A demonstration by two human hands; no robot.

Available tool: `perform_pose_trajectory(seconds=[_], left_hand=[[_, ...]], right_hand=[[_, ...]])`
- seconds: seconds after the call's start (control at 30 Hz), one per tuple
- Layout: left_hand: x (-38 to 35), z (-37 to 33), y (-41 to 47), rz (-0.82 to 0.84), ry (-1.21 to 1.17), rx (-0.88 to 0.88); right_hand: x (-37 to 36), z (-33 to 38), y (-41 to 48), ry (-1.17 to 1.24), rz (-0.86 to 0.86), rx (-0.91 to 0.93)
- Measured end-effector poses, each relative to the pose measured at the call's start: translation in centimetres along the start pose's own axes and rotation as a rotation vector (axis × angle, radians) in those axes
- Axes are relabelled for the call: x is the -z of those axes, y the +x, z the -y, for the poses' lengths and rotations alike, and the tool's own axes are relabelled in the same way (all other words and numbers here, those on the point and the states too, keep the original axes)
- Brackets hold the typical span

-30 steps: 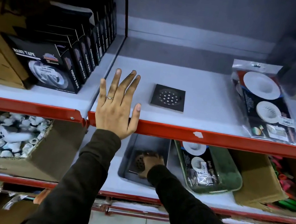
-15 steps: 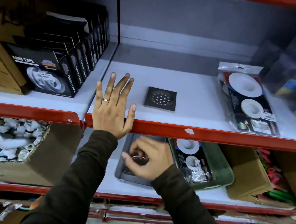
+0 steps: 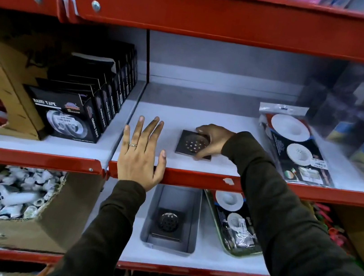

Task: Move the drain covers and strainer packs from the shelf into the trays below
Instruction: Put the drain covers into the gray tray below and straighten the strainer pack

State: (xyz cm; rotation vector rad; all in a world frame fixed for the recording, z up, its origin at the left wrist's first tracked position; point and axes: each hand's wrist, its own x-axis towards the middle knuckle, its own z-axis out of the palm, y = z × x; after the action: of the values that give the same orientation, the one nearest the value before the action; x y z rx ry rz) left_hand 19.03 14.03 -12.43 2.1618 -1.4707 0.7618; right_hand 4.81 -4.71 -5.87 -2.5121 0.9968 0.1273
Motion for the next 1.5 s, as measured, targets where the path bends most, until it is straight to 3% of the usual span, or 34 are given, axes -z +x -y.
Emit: perform_pose_trajectory(seconds=[0.13,0.3,0.43,0.6,0.83,1.0,1.13,1.27,1.5], left_hand=[[0.0,-0.1,0.0,-0.004,0.000,-0.002],[-0.1,0.0,0.0,-0.014,-0.003,-0.013],[-0.2,0.0,-0.1,-0.021,-0.005,-0.015],[-0.5,0.0,-0.1,-0.052,0.011,-0.024],[-0.6,0.1,0.0,-0.064,0.001,-0.051],[-0.8,0.2,0.1,-0.084,-0.006,-0.058],[-0.9,0.2,0.0,-0.096,-0.015,-0.061],[-0.8,0.2,0.1,-0.098,-0.037,-0.051],[-0.2,-0.3,-0.5,-0.033,-0.179,-0.028]], right_hand=[[0.7,0.6,-1.8,-0.111,-0.180,0.044],[1.7,4.0,-9.4,0.044,-0.341,0.149],[-1.4,6.9,-15.9,0.043,-0.114,0.242],[-12.1,4.6,-11.6,-0.103,0.238,0.109],[-22.9,0.8,-1.9,-0.093,0.193,-0.119],[-27.3,-0.6,-0.2,-0.086,0.261,-0.161],[-28.3,-1.3,-0.3,-0.103,0.199,-0.133],[-26.8,-0.7,-2.7,0.009,0.005,-0.100],[-19.1,0.9,-10.6,0.157,-0.650,0.164]])
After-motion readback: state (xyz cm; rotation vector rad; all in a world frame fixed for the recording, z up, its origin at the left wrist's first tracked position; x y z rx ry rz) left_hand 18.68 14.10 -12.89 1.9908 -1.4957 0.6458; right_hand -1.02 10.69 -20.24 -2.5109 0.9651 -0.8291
